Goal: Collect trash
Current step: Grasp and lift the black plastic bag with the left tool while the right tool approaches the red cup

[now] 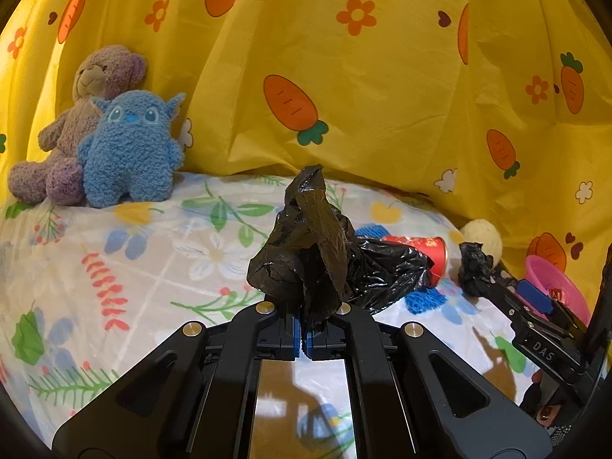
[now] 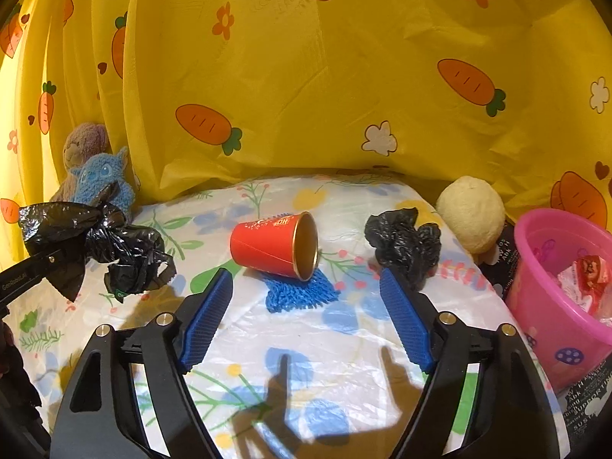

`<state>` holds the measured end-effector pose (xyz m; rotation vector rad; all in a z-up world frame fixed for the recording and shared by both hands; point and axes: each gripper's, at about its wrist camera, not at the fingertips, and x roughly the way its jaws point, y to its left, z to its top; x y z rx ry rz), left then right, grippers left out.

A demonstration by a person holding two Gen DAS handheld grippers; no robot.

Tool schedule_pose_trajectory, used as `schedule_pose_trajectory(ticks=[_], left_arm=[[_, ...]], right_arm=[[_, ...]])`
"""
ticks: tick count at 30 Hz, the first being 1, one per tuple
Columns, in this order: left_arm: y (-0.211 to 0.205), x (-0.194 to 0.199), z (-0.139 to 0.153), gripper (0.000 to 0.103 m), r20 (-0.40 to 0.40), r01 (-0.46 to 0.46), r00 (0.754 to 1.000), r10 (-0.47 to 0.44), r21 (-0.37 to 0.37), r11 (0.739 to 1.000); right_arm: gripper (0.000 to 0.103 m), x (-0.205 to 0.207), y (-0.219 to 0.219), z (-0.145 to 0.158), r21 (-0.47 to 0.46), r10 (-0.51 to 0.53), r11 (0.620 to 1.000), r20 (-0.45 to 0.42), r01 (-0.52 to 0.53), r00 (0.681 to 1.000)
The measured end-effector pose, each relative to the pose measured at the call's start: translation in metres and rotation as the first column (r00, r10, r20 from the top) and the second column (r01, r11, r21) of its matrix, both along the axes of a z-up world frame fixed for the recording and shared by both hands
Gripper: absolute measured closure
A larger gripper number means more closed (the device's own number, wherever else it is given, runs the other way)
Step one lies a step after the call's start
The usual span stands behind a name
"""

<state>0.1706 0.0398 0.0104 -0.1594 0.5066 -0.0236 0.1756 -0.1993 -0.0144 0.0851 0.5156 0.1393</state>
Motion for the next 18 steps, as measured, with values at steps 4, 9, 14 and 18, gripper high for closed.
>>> schedule_pose_trajectory(ticks=[4,9,14,18], left_arm=[[0.012,0.008,0.001,0.102,0.022,-0.061,0.998,0.061,0.025,0.998],[0.025,0.023,-0.008,0.102,0.012,-0.102,0.995,0.102,0.011,0.995],[0.029,0.032,-0.019,0.102,-0.006,-0.104,0.995,0.104,0.01,0.995],[0.029,0.035,-0.024,0.102,-0.017,-0.097,0.995,0.097,0.001,0.995]], right_arm=[[0.033,0.026,0.011,-0.008,0.002,0.013,1.0,-0.047,-0.013,0.999],[0.041,0.051,0.021,-0.018,0.012,0.023,1.0,-0.088,-0.022,0.996],[0.048,0.068,0.025,-0.027,0.001,0.027,1.0,-0.114,-0.027,0.993],[0.051,0.078,0.025,-0.032,0.004,0.033,0.999,-0.128,-0.033,0.991]])
